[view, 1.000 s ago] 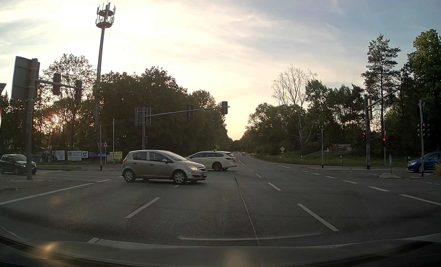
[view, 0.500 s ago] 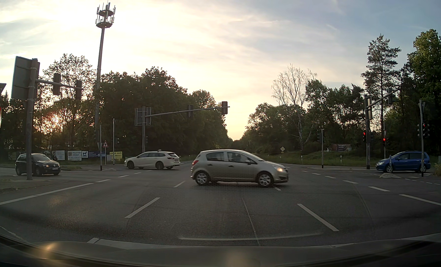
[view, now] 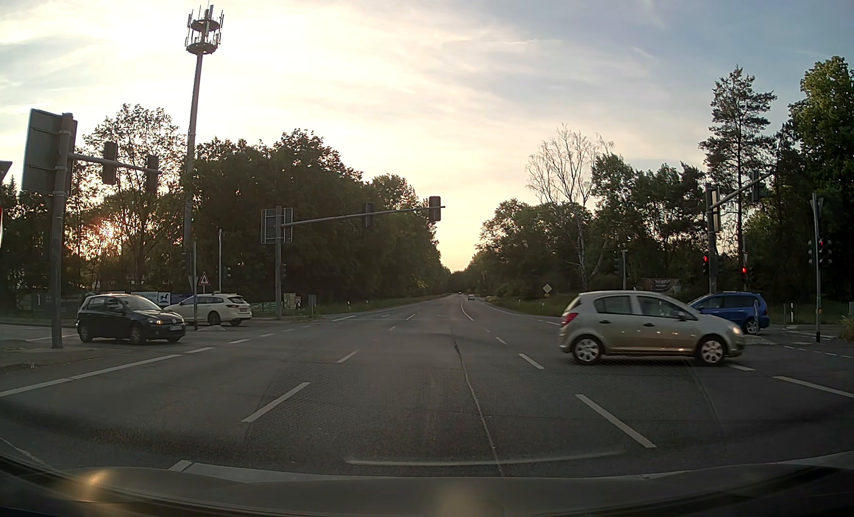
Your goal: Follow the waypoints while adhering to traffic rules and regulations
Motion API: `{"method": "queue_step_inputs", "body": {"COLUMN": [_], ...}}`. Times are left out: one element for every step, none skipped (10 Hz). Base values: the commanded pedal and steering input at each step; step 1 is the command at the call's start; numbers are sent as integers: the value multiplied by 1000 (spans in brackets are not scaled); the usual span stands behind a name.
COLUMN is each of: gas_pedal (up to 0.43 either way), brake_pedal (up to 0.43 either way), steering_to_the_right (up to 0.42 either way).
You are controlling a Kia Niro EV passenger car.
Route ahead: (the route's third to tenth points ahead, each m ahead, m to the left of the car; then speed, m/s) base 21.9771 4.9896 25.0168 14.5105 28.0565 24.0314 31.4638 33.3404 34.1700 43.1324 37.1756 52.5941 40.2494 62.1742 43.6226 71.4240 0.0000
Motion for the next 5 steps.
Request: {"method": "queue_step_inputs", "body": {"gas_pedal": [0, 0, 0, 0, 0], "brake_pedal": [378, 378, 378, 378, 384], "steering_to_the_right": [0, 1, 0, 1, 1]}}
